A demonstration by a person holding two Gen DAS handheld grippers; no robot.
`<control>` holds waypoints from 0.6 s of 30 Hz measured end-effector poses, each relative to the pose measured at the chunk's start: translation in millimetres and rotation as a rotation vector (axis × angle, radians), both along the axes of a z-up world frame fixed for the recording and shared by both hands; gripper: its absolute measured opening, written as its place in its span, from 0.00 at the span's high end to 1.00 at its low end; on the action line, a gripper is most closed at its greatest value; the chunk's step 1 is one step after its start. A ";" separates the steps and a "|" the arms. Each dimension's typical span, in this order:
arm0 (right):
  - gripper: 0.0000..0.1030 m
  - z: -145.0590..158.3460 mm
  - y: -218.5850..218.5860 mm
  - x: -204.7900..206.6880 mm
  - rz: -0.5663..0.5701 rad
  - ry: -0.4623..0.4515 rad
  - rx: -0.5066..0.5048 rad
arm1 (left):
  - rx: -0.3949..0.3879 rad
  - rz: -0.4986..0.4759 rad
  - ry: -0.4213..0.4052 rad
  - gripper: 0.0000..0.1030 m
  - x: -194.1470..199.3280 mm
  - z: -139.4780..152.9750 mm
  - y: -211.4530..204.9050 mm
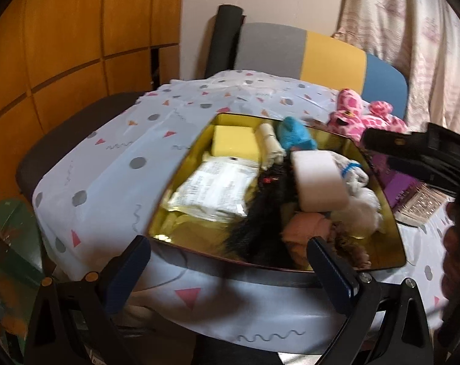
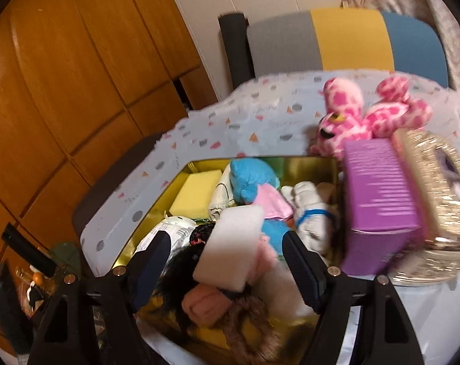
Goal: Organize soft objects
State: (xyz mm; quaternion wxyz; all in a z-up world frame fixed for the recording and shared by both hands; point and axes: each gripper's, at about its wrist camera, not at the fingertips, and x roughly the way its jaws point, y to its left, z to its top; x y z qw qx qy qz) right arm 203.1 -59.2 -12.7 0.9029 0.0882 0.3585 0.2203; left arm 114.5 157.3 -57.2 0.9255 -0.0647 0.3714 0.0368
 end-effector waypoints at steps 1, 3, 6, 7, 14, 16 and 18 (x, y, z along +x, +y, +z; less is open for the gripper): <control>0.25 3.7 -8.0 -8.1 -0.008 -0.028 -0.006 | 0.000 -0.014 0.000 0.00 0.3 0.2 -4.3; 0.25 10.9 -28.4 -26.5 -0.041 -0.085 -0.030 | -0.004 -0.051 -0.012 0.00 0.2 2.0 -15.2; 0.25 17.2 -64.2 -45.4 -0.112 -0.133 -0.051 | -0.008 -0.105 -0.028 0.00 -1.3 6.6 -33.4; 0.25 18.3 -75.9 -49.5 -0.138 -0.139 -0.052 | -0.008 -0.122 -0.031 0.00 -1.1 8.4 -39.9; 0.25 9.7 -176.5 -71.8 -0.399 -0.125 0.013 | -0.144 -0.297 -0.014 0.00 0.5 15.4 -83.3; 0.25 -0.5 -204.2 -73.9 -0.472 -0.089 0.037 | -0.179 -0.329 0.009 0.00 2.6 15.8 -94.9; 0.25 -10.9 -224.6 -73.7 -0.521 -0.057 0.059 | -0.178 -0.346 0.020 0.00 4.7 16.8 -108.0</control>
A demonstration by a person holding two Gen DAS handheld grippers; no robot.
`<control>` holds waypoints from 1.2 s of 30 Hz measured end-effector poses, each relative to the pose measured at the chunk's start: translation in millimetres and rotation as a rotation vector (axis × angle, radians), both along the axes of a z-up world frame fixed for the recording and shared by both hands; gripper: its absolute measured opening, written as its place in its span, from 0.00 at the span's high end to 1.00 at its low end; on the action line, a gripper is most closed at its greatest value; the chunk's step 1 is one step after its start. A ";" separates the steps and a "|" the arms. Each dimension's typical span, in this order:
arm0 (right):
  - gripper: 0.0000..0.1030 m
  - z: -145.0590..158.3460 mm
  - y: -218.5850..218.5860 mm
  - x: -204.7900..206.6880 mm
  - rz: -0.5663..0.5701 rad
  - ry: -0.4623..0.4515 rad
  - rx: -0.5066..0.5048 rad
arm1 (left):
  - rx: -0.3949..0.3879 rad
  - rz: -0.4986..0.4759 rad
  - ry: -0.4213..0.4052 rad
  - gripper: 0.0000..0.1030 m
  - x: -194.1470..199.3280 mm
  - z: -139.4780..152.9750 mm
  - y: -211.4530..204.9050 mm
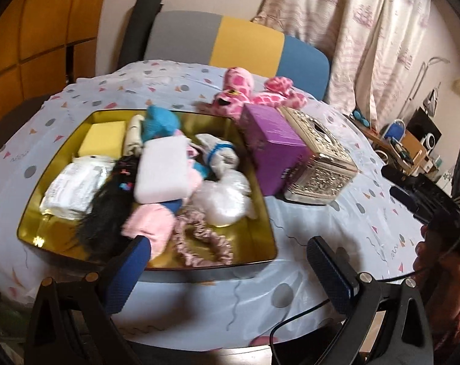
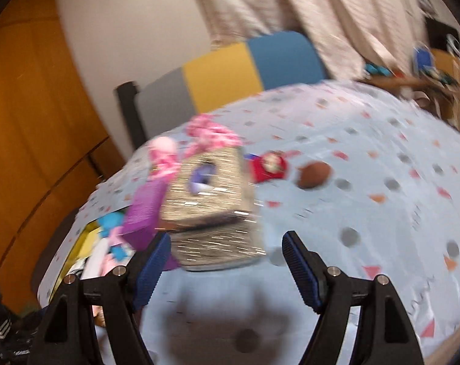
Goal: Organize soft objects
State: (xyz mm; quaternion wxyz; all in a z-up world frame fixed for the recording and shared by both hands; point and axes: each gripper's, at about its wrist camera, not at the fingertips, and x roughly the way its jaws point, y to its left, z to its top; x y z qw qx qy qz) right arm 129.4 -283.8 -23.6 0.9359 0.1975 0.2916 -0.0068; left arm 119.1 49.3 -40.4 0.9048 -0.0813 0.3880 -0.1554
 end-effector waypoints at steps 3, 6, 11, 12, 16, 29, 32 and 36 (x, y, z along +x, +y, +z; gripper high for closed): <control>0.25 -13.2 -25.3 1.0 -0.071 0.054 0.015 | 0.021 -0.029 -0.002 0.00 0.8 2.6 -17.0; 0.25 -24.2 -42.9 4.7 -0.131 0.142 -0.009 | 0.030 -0.054 -0.001 0.00 1.7 3.5 -29.3; 0.25 -37.9 -62.1 11.4 -0.164 0.207 -0.065 | 0.046 -0.095 0.004 0.00 1.5 2.1 -46.0; 0.25 -40.0 -65.6 13.1 -0.165 0.213 -0.070 | 0.053 -0.102 0.003 0.00 1.4 2.7 -50.2; 0.25 -43.2 -75.3 19.7 -0.165 0.218 -0.098 | 0.052 -0.135 -0.002 0.00 1.2 4.6 -64.1; 0.25 -52.1 -98.2 38.9 -0.161 0.230 -0.117 | 0.059 -0.205 0.007 0.00 6.0 7.0 -107.6; 0.25 -54.7 -104.7 50.8 -0.146 0.226 -0.129 | 0.068 -0.223 0.006 0.00 8.6 9.1 -118.1; 0.25 -57.5 -116.5 83.7 -0.122 0.226 -0.148 | 0.077 -0.252 -0.005 0.00 14.3 16.7 -132.5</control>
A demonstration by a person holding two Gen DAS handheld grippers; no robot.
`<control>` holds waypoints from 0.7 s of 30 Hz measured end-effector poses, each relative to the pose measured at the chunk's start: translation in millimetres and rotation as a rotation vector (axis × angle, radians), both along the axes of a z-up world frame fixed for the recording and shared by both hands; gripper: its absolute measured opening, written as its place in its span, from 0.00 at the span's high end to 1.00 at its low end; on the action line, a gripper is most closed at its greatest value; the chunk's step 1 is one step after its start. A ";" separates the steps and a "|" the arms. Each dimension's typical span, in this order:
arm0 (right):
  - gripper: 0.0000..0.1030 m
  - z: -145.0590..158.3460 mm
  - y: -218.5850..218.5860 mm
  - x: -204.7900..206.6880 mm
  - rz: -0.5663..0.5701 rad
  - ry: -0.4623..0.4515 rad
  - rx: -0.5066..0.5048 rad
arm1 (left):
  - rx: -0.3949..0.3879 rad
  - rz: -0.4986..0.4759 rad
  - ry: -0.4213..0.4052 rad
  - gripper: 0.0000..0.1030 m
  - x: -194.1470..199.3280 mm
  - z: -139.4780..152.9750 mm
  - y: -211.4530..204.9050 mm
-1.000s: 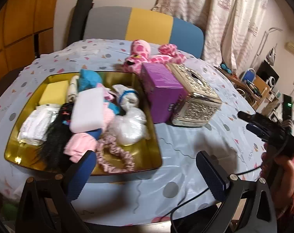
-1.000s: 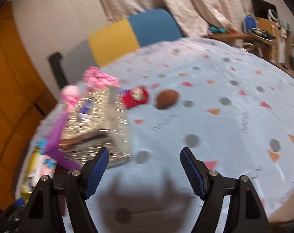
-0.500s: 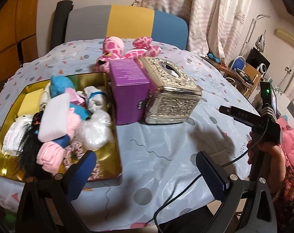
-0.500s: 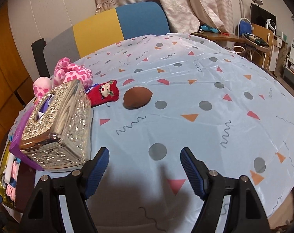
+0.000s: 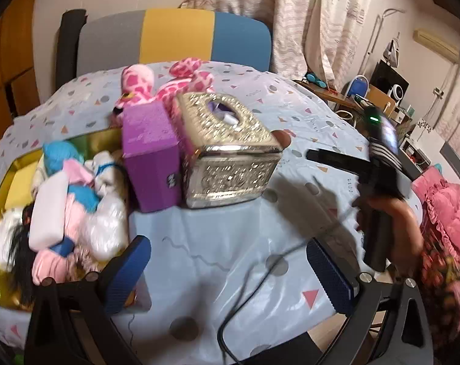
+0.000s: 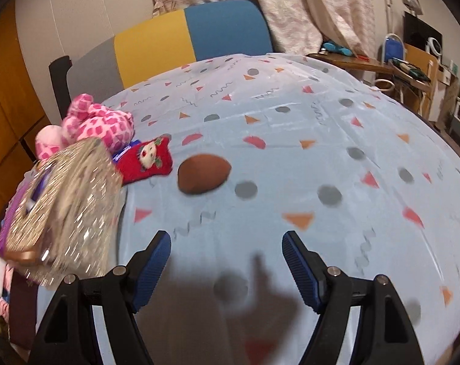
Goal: Organize soft objects
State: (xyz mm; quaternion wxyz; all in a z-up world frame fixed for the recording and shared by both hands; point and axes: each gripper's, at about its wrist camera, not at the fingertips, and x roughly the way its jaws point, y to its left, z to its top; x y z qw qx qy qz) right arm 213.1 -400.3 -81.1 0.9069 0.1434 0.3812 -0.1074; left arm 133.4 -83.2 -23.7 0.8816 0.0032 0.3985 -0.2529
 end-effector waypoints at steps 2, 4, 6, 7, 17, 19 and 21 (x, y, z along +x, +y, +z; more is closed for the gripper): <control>0.25 -3.9 -11.4 22.1 -0.017 0.011 0.021 | 0.006 -0.010 -0.013 0.00 3.0 4.4 -6.1; 0.25 -8.3 -23.5 42.2 -0.022 0.000 0.090 | 0.011 -0.015 -0.024 0.00 6.5 8.5 -10.9; 0.25 -13.2 -28.2 58.8 -0.015 0.002 0.118 | 0.009 -0.017 -0.020 0.00 11.9 11.0 -15.4; 0.25 -15.6 -28.9 68.2 -0.013 0.007 0.117 | 0.007 -0.018 -0.017 0.00 15.4 12.2 -17.7; 0.25 -13.7 -26.0 77.1 -0.020 -0.014 0.133 | 0.007 -0.008 -0.025 0.00 32.3 15.8 -26.5; 0.25 0.6 -17.6 49.0 -0.042 -0.061 0.099 | 0.004 0.013 -0.027 0.00 31.4 14.2 -21.8; 0.25 13.9 -2.6 21.4 -0.031 -0.086 0.066 | 0.006 0.043 -0.035 0.00 28.1 12.2 -12.2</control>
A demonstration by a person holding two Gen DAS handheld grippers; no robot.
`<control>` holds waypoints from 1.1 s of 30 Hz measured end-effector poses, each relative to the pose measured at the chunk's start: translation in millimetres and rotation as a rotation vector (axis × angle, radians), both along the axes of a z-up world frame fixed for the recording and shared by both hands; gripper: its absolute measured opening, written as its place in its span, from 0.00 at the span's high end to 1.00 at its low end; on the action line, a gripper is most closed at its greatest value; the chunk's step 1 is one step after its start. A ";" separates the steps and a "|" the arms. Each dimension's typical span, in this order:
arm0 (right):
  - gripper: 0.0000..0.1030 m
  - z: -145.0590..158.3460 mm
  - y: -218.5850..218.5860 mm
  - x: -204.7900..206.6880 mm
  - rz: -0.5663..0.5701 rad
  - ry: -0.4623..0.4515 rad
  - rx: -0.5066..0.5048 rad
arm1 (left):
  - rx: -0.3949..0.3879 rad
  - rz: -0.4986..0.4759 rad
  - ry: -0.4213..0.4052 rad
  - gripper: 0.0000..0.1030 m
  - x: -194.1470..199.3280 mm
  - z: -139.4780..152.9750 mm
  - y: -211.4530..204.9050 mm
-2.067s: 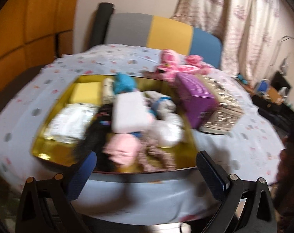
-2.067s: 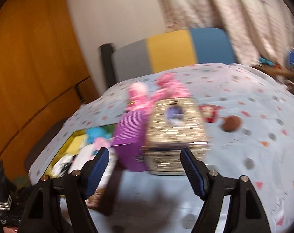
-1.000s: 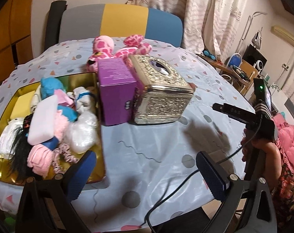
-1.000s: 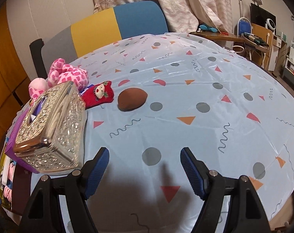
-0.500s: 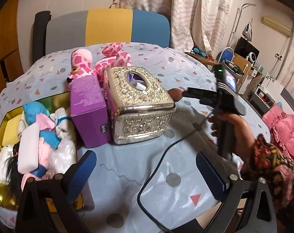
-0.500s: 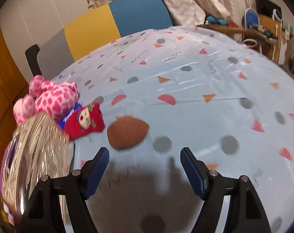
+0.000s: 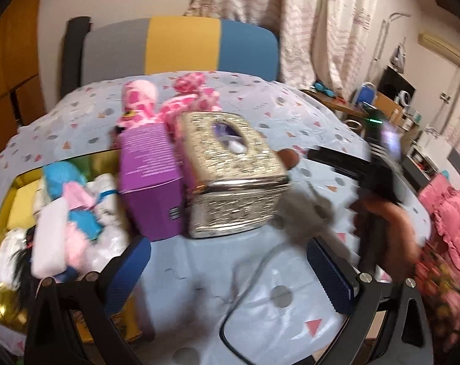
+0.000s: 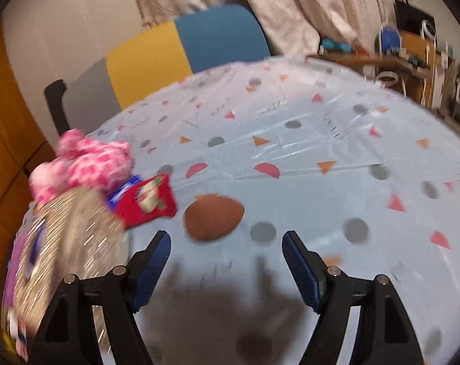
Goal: Organize soft objects
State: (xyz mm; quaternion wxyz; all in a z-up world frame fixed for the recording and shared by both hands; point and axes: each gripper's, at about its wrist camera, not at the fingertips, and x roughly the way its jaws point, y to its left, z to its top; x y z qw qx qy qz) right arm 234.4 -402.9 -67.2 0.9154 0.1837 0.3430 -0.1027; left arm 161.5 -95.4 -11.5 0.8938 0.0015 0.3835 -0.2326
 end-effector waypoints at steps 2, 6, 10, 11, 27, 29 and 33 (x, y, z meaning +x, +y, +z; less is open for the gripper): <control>0.25 14.3 24.0 -32.3 0.033 -0.028 -0.031 | 0.025 0.051 -0.017 0.00 -5.5 -1.6 11.8; 0.25 39.0 71.4 -75.5 0.085 -0.053 -0.081 | 0.080 0.147 -0.028 0.00 -16.4 -3.4 34.3; 0.25 62.4 122.6 -101.2 0.168 -0.088 -0.119 | 0.166 0.244 -0.088 0.00 -36.9 2.4 59.6; 0.25 68.1 139.6 -107.0 0.199 -0.101 -0.131 | 0.184 0.269 -0.102 0.00 -43.0 4.3 67.9; 0.25 75.0 270.3 -155.6 0.293 -0.106 -0.212 | 0.220 0.490 -0.173 0.00 -115.3 23.1 168.6; 0.25 76.2 273.7 -162.1 0.285 -0.099 -0.230 | 0.215 0.483 -0.175 0.00 -119.1 23.1 169.1; 0.25 73.8 269.8 -175.1 0.231 -0.074 -0.222 | 0.234 0.511 -0.183 0.00 -124.9 21.2 165.7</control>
